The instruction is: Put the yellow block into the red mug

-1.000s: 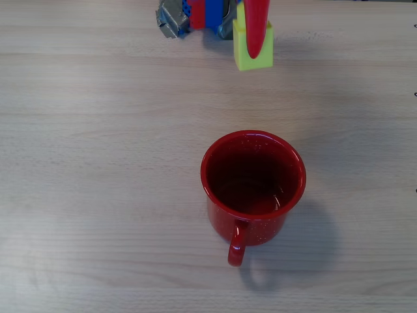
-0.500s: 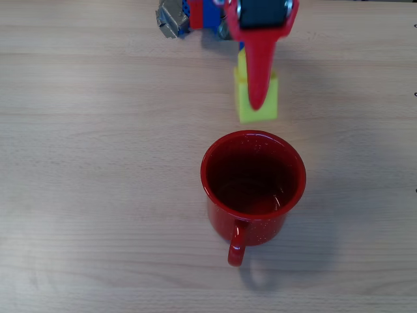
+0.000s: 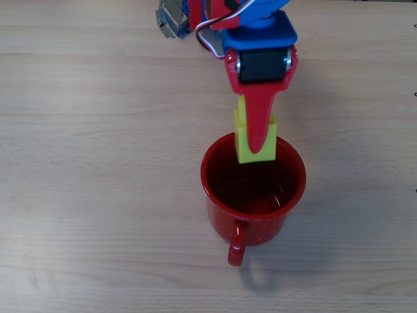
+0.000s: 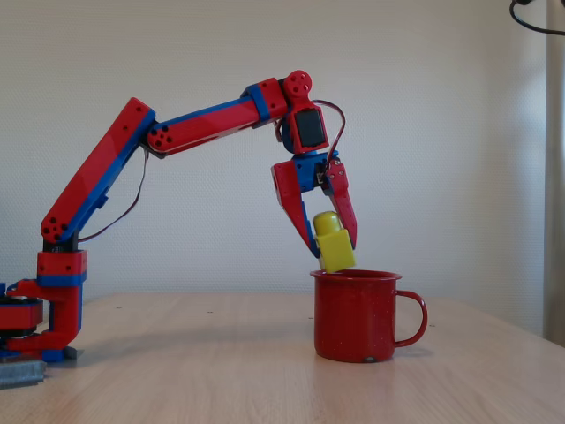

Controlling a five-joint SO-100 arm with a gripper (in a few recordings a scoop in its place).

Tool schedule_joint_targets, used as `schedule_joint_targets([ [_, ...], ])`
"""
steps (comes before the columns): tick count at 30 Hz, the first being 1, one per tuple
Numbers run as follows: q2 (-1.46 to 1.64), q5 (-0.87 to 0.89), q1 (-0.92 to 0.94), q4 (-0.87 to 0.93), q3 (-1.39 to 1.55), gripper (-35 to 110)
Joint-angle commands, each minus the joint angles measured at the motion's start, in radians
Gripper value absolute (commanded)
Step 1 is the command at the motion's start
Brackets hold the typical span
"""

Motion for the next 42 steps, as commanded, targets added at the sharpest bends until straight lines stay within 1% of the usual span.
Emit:
schedule_joint_targets([
  [1,0.044,-0.003,0.012,-0.011,-0.074,0],
  [5,0.025,-0.011,0.02,-0.026,-0.08,2],
  [7,0.02,-0.006,0.021,-0.026,-0.08,12],
  [11,0.017,0.002,0.02,-0.034,-0.08,27],
  [13,0.017,0.002,0.018,-0.037,-0.08,32],
  [15,0.018,0.0,0.017,-0.037,-0.08,34],
  [26,0.052,-0.006,0.018,-0.037,-0.08,33],
  [30,0.08,-0.014,0.023,-0.029,-0.077,30],
  [31,0.087,-0.015,0.026,-0.026,-0.077,28],
  [32,0.097,-0.021,0.026,-0.023,-0.077,23],
  [33,0.104,-0.028,0.028,-0.02,-0.077,13],
  [34,0.114,-0.032,0.029,-0.015,-0.077,0],
  [42,0.222,-0.035,0.052,-0.008,-0.026,0],
])
